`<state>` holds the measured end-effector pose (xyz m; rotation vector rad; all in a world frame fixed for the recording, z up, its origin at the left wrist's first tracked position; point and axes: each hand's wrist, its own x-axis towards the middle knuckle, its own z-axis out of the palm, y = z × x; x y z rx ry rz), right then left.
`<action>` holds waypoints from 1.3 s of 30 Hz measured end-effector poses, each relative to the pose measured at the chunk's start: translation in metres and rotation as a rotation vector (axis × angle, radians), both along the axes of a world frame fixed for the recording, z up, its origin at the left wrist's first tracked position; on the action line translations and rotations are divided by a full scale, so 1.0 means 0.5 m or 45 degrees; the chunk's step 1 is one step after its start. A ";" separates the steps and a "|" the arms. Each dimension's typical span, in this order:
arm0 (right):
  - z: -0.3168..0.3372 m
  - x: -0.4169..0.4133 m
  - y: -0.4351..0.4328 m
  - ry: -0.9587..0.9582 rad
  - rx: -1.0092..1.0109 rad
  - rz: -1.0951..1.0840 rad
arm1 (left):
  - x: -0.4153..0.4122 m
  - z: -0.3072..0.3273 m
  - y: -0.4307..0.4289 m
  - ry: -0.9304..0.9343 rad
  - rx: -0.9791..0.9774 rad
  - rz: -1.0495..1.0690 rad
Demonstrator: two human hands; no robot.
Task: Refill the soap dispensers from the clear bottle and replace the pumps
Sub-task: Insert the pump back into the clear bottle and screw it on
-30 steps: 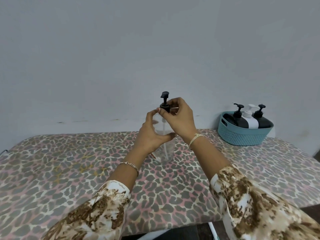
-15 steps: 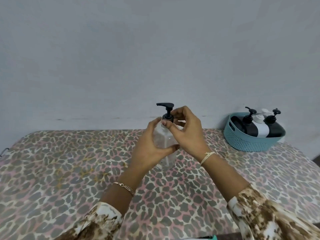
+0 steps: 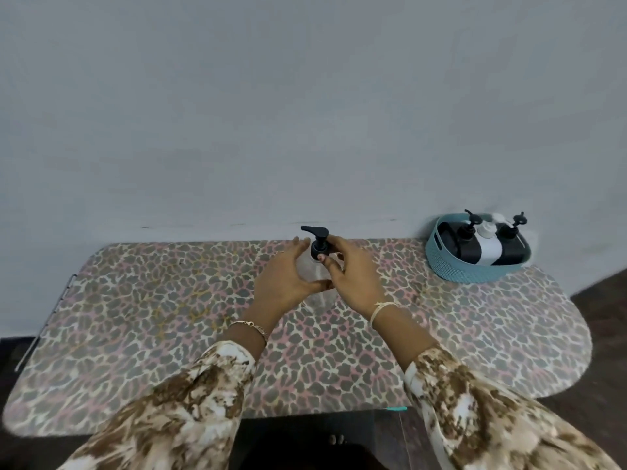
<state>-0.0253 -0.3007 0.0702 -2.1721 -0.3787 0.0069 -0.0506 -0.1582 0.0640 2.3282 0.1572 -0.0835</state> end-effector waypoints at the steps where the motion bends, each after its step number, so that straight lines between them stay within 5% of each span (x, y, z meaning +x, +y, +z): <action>1: 0.003 0.003 -0.002 0.016 -0.010 0.028 | -0.001 0.003 -0.001 0.004 -0.011 0.002; 21: 0.010 0.036 0.005 -0.282 -0.652 -0.001 | 0.007 0.014 -0.021 0.056 -0.055 0.182; 30: 0.010 0.020 0.026 -0.233 -0.617 -0.112 | 0.012 0.009 -0.015 0.032 0.075 0.157; 39: -0.021 0.006 0.034 0.164 -0.191 -0.133 | 0.011 -0.003 -0.002 0.049 0.028 -0.016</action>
